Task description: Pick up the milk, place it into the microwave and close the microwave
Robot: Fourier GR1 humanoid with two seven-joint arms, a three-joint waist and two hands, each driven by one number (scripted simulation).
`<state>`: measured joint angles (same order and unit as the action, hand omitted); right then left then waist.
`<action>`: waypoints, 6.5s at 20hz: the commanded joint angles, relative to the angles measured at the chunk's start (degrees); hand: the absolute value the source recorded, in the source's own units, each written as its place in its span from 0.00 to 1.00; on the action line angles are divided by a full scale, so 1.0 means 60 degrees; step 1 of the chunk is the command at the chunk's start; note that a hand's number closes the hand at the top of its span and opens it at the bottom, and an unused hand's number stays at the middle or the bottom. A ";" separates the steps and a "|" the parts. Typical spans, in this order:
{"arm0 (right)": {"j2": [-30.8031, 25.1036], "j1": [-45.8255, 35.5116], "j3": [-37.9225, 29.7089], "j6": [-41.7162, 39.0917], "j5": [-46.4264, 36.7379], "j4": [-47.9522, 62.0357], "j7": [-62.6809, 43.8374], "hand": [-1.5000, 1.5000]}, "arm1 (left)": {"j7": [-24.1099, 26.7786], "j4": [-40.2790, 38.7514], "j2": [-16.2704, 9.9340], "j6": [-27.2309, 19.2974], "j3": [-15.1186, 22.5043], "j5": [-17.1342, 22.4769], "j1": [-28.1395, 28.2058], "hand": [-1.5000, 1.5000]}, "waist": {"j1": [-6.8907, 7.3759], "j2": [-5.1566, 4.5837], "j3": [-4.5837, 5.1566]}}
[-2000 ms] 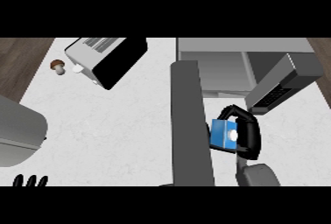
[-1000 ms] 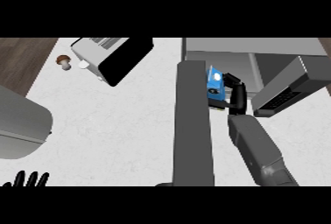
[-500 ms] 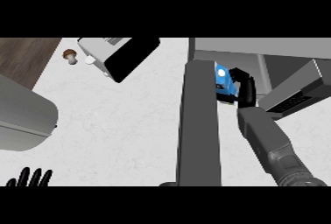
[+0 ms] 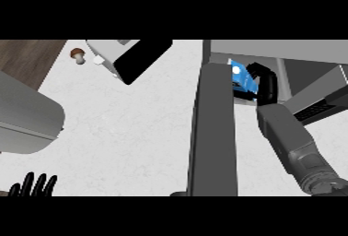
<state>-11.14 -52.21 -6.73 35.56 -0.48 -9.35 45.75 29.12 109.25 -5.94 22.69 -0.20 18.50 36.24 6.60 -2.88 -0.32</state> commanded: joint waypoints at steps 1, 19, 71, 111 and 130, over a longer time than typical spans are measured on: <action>-0.0010 -0.0135 -0.0324 0.0243 0.0216 -0.0102 0.0550 1.00 | -0.0129 -0.0095 0.0050 0.0010 0.0105 0.0065 -0.0228 0.00 | 0.0034 -0.0064 -0.0018; -0.0500 -0.0811 -0.0753 0.2840 -0.0036 0.0114 0.0566 1.00 | -0.0223 -0.0350 -0.0238 0.0166 -0.0082 0.0024 -0.0531 0.00 | 0.0479 -0.0267 -0.0015; 0.1231 0.1974 -0.1151 -0.3150 0.0243 0.0113 0.2620 0.00 | -0.0453 0.0145 -0.0001 -0.0105 -0.0033 -0.0326 -0.0152 0.00 | -0.0680 0.0317 0.0021; -0.1376 0.9025 -0.1339 -0.7866 0.1971 -0.5569 0.2122 0.00 | -0.0711 -0.3714 0.0978 -0.1572 0.2666 -0.4737 -0.4055 1.00 | -0.1164 0.0488 0.0060; -0.2400 0.8996 -0.1345 -0.9463 0.2486 -0.5304 0.2473 0.00 | -0.2921 -0.8306 0.0989 -0.2461 0.7286 -0.4138 -0.8632 1.00 | -0.1521 0.0425 0.0059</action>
<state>-24.91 1.64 -15.16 -13.82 13.75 -40.99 55.74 11.69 64.24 -0.07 13.34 34.42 -9.34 -11.83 -1.72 -0.18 -0.02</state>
